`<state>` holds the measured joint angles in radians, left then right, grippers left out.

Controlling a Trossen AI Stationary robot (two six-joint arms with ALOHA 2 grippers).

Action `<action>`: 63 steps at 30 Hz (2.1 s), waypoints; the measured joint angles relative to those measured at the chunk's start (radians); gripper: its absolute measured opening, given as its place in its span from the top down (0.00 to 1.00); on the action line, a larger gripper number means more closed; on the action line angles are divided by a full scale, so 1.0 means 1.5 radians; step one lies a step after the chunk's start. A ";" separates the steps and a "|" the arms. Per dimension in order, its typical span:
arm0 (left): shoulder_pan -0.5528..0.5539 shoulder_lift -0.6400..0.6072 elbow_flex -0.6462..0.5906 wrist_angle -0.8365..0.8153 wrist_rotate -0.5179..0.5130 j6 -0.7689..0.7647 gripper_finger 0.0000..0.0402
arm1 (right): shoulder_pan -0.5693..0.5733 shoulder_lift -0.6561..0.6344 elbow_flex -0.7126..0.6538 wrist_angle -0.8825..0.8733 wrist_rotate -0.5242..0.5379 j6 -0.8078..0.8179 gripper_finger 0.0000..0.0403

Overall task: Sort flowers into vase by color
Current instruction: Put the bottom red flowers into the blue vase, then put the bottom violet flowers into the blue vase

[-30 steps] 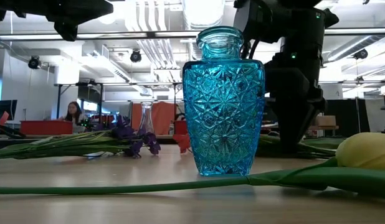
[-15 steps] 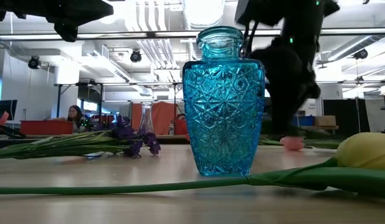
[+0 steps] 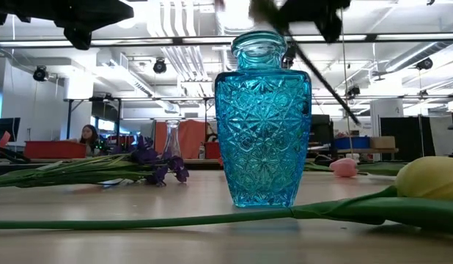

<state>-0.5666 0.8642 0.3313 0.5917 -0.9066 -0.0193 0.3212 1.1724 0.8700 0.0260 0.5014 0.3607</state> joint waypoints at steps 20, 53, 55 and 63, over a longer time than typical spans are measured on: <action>0.000 0.000 0.000 -0.010 0.000 -0.010 1.00 | 0.060 0.105 -0.218 0.828 -0.173 -0.223 0.96; 0.000 0.000 0.000 -0.008 0.000 -0.010 1.00 | 0.059 0.178 -0.179 0.672 -0.121 -0.098 0.52; 0.000 0.000 0.000 -0.008 0.000 -0.010 1.00 | 0.059 0.175 -0.179 0.652 -0.120 -0.079 0.48; 0.000 0.000 0.000 -0.009 0.000 -0.017 1.00 | 0.061 0.123 -0.179 0.508 -0.119 0.015 0.38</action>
<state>-0.5664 0.8646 0.3311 0.5787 -0.9066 -0.0450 0.4123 1.3571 0.6018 0.7873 0.3227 0.3838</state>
